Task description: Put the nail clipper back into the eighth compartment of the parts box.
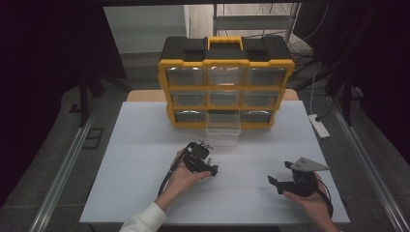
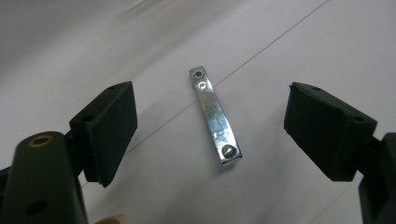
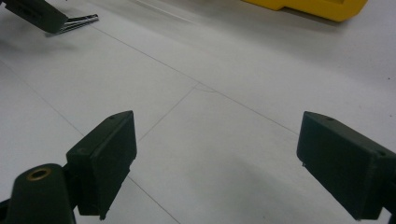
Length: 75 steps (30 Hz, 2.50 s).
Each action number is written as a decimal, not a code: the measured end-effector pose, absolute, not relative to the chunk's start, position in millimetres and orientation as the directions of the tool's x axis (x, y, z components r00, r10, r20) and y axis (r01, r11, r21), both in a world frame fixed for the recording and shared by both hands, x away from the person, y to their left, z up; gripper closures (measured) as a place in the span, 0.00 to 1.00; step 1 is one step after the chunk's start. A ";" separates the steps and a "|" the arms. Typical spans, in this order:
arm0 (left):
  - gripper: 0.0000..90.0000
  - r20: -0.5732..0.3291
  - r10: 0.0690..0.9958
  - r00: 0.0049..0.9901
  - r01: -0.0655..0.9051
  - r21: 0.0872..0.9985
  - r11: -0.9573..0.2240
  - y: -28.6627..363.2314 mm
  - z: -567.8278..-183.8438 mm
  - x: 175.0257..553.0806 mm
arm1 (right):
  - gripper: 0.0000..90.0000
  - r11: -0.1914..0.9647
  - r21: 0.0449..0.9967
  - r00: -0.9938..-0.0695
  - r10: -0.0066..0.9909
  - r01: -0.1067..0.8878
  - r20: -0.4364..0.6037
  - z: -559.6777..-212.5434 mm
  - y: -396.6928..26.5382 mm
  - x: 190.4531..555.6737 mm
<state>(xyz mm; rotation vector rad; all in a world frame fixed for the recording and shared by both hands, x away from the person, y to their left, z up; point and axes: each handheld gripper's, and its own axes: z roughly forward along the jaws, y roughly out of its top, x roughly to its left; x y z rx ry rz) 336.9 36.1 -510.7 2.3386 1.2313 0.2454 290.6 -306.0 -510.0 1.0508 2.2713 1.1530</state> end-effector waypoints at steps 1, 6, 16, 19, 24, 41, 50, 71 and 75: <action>0.21 -0.061 0.813 0.579 0.726 0.492 -0.481 35.8 -511.6 336.8 | 0.14 0.383 0.808 -0.646 0.763 0.447 -0.004 -510.0 -305.9 290.3; 0.22 -0.052 0.808 0.586 0.720 0.490 -0.491 33.3 -513.2 335.8 | 0.14 0.387 0.808 -0.649 0.761 0.445 -0.007 -509.9 -305.3 289.9; 0.27 -0.042 0.814 0.580 0.726 0.479 -0.493 32.1 -519.7 336.9 | 0.14 0.389 0.807 -0.647 0.762 0.445 -0.010 -510.2 -305.7 290.2; 0.29 -0.048 0.811 0.583 0.725 0.480 -0.494 32.2 -519.7 337.1 | 0.14 0.389 0.805 -0.646 0.764 0.448 -0.010 -510.4 -305.8 290.5; 0.32 -0.053 0.810 0.583 0.727 0.480 -0.492 33.0 -519.5 337.5 | 0.14 0.389 0.804 -0.645 0.764 0.449 -0.010 -510.6 -305.5 290.4; 0.48 -0.051 0.816 0.576 0.751 0.429 -0.503 26.2 -513.5 338.9 | 0.14 0.393 0.803 -0.643 0.765 0.448 -0.015 -510.5 -305.1 290.1; 0.73 -0.058 0.832 0.552 0.778 0.396 -0.488 23.7 -509.4 340.2 | 0.14 0.393 0.803 -0.643 0.765 0.447 -0.016 -510.5 -305.1 290.0; 0.89 -0.084 0.816 0.572 0.777 0.373 -0.506 25.8 -507.0 344.3 | 0.14 0.392 0.806 -0.644 0.765 0.444 -0.018 -510.2 -305.6 290.0; 0.89 -0.090 0.813 0.575 0.770 0.394 -0.501 28.4 -505.8 344.4 | 0.14 0.392 0.806 -0.644 0.765 0.443 -0.018 -510.1 -305.8 290.0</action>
